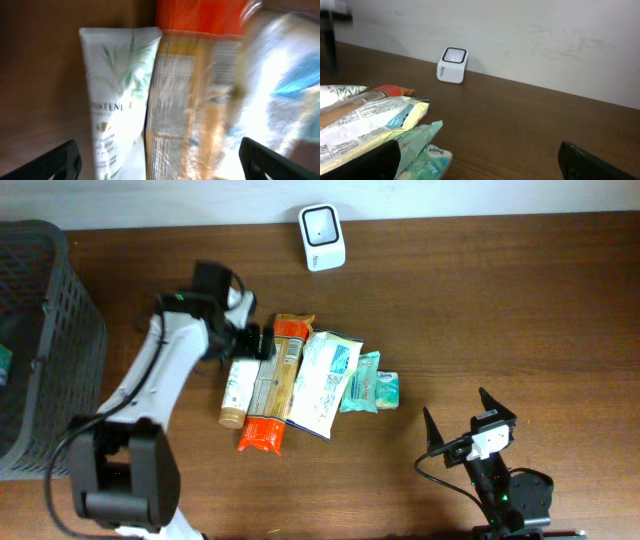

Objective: Scan the item barcode
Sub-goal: 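Pick the white Pantene tube from the basket with the left gripper, place on table, then pick another small green tissue pack with the left gripper, place right of items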

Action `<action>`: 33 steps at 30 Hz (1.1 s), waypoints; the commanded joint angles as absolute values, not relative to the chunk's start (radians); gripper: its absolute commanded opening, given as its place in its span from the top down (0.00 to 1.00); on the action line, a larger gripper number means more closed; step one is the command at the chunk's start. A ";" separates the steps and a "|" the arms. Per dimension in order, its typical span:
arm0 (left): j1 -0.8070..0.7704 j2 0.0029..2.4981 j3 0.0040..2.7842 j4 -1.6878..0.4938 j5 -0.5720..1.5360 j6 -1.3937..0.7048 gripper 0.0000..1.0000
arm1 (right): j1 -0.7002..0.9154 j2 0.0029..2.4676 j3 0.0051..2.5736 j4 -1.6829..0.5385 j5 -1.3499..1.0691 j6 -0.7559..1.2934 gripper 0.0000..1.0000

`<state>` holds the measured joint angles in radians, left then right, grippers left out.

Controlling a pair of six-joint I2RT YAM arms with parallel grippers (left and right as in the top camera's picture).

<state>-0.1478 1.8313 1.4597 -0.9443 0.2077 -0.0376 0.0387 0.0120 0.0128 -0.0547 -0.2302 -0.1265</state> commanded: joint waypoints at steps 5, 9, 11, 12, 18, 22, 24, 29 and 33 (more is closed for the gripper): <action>0.009 1.633 2.003 -1.044 -0.052 0.084 0.01 | 0.032 0.007 0.006 -0.057 -0.235 -0.115 0.02; 0.213 1.622 2.058 -1.018 -0.316 0.084 0.01 | 0.032 0.007 0.006 -0.057 -0.235 -0.115 0.02; 0.354 1.643 2.058 -0.995 -0.306 0.085 0.01 | 0.032 0.007 0.006 -0.057 -0.235 -0.115 0.01; 0.409 1.659 2.058 -0.984 -0.284 0.120 0.01 | 0.032 0.007 0.006 -0.057 -0.235 -0.115 0.02; 0.603 1.807 2.056 -1.006 -0.160 0.265 0.01 | 0.032 0.007 0.006 -0.057 -0.235 -0.115 0.01; 0.671 1.912 2.056 -1.027 -0.045 0.403 0.04 | 0.032 0.007 0.006 -0.057 -0.235 -0.115 0.01; 0.687 1.955 2.056 -1.024 -0.040 0.437 0.04 | 0.032 0.007 0.006 -0.057 -0.235 -0.115 0.01; 0.695 2.069 2.056 -1.022 -0.040 0.534 0.07 | 0.032 0.007 0.006 -0.057 -0.235 -0.115 0.01; 0.696 2.146 2.056 -0.989 -0.052 0.635 0.12 | 0.032 0.007 0.006 -0.057 -0.235 -0.115 0.01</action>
<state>0.6899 2.1002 2.0541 -1.0054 -0.0586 0.5373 0.0387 0.0120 0.0128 -0.0544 -0.2306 -0.1265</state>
